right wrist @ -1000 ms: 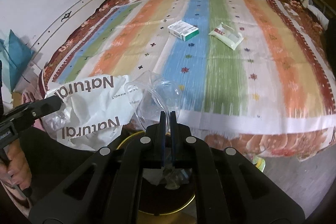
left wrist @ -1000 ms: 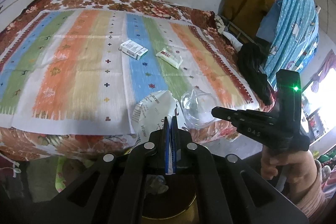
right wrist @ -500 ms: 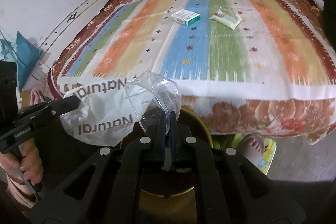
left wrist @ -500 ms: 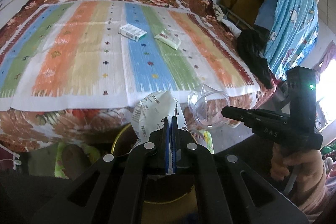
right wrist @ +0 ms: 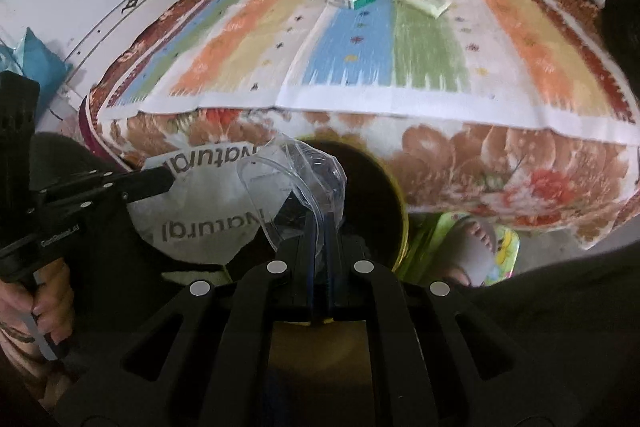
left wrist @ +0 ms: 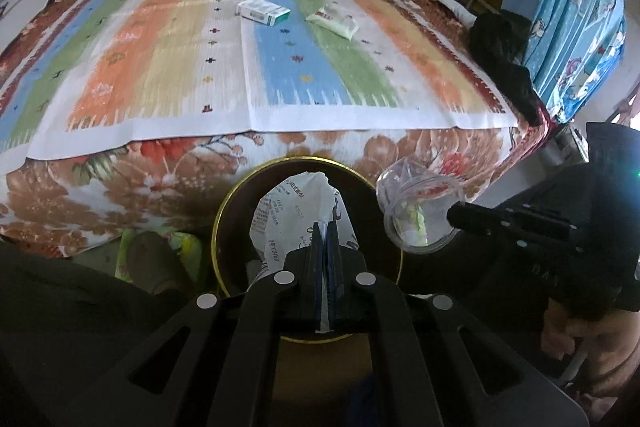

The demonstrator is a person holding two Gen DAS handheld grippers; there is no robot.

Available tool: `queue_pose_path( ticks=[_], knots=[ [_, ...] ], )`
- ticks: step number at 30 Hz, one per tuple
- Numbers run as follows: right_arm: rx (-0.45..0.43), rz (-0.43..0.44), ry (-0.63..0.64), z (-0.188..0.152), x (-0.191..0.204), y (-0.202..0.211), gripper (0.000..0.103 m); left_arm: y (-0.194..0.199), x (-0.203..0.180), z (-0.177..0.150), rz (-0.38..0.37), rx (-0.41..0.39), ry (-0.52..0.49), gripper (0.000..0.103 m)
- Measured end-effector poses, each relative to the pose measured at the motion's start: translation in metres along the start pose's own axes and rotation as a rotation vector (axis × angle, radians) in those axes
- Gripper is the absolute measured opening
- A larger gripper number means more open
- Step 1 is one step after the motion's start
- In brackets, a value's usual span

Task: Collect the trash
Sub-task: 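Open both grippers over the bin to drop the bag and cup, then move both tools from the bin toward the medicine box and white packet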

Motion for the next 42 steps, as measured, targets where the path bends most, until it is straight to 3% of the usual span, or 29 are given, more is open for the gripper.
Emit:
queue_pose_path(
  ticks=[7,9,11,15,22,29,42],
  knots=[
    [0.038,0.007,-0.012,-0.001,0.000,-0.011,0.005,-0.006,0.001,0.001,0.009,0.017,0.014,0.004],
    [0.033,0.014,-0.021,0.001,0.000,-0.011,0.015,-0.007,0.004,0.003,0.013,0.012,0.033,0.019],
    [0.034,0.014,-0.017,0.001,0.001,-0.011,0.018,-0.005,0.005,0.004,0.007,0.004,0.047,0.027],
    [0.035,0.013,-0.012,0.002,0.002,-0.012,0.025,-0.005,0.007,0.005,0.009,-0.002,0.056,0.028],
    [0.023,0.017,-0.013,0.005,0.002,-0.011,0.028,-0.005,0.007,0.007,0.008,-0.002,0.058,0.034],
    [0.003,0.013,-0.017,0.027,-0.002,-0.013,0.035,-0.009,0.016,0.043,0.003,-0.010,0.133,0.038],
    [-0.006,-0.035,0.025,0.085,-0.021,-0.014,0.048,-0.014,0.022,0.101,0.039,-0.027,0.105,0.052]
  ],
)
Point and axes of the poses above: each gripper's, at about its wrist camera, not at the fingertips, and y roughly against the way its jaws point, x to its left, z to its top, the point moved 7 cm from there along -y, roughly the way its jaws point, and after that the axes turned 4 degrees about y, right-handed, at the moved point
